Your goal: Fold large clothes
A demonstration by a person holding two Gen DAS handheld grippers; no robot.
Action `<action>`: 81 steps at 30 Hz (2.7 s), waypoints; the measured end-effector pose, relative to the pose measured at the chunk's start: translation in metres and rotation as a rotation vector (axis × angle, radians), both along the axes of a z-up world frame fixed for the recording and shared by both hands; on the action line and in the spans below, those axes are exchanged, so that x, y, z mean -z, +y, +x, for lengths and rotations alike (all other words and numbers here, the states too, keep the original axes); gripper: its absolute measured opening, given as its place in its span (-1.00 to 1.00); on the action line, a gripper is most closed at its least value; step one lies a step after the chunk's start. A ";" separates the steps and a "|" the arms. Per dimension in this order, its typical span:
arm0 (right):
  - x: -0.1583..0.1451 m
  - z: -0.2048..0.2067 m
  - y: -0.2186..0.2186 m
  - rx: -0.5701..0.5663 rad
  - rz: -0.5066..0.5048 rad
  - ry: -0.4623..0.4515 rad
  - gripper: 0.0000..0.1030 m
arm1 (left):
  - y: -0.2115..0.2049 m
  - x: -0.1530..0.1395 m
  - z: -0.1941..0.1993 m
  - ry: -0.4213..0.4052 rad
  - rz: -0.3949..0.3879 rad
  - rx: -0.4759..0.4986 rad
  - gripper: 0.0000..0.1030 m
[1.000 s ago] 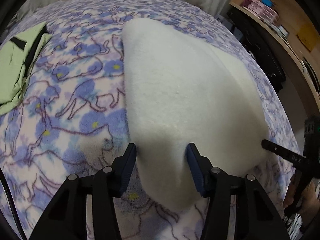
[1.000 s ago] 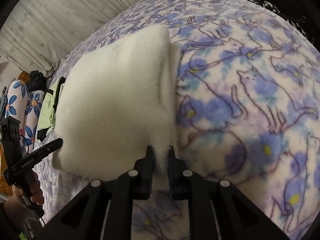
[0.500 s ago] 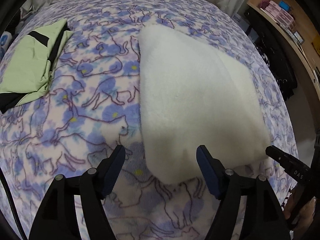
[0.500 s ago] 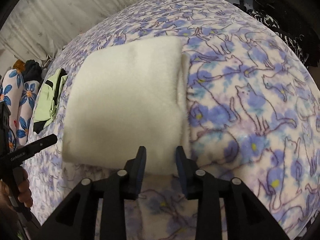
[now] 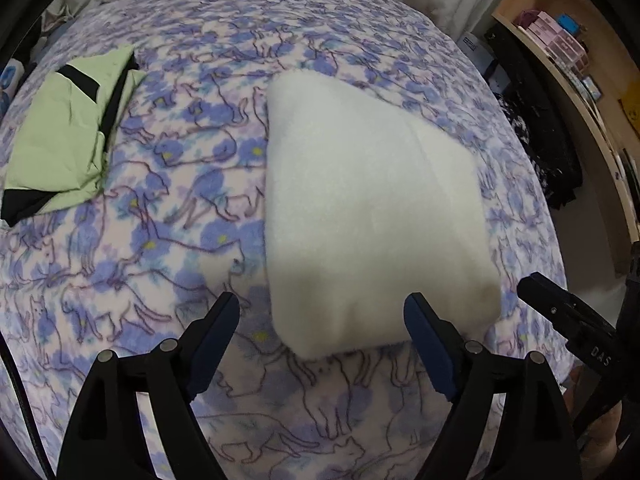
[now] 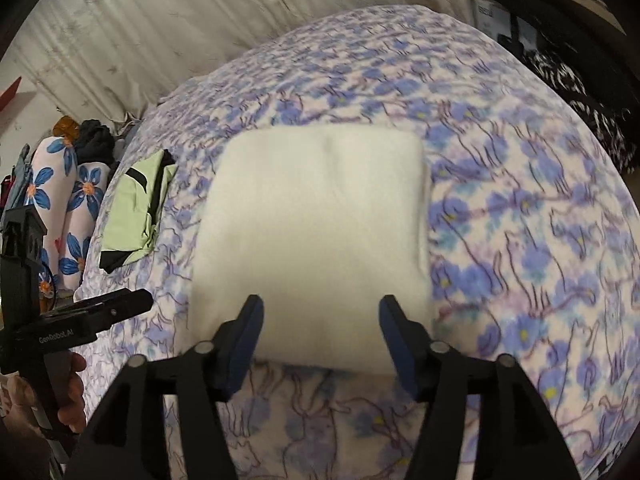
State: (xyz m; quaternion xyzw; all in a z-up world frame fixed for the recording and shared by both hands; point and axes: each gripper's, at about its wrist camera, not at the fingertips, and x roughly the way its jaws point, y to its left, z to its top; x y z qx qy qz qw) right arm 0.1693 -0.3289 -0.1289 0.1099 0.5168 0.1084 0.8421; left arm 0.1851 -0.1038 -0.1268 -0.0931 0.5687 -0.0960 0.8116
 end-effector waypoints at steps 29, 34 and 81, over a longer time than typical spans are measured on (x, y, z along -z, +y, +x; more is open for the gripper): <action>0.149 0.109 -0.055 -0.094 0.301 0.236 0.82 | -0.005 0.126 0.103 0.113 -0.253 0.044 0.92; 0.166 0.129 -0.052 -0.110 0.390 0.279 0.89 | -0.013 0.139 0.114 0.128 -0.281 0.068 1.00; 0.017 0.066 0.228 -0.288 0.345 0.181 -0.19 | 0.248 -0.017 -0.010 -0.003 -0.061 -0.146 0.23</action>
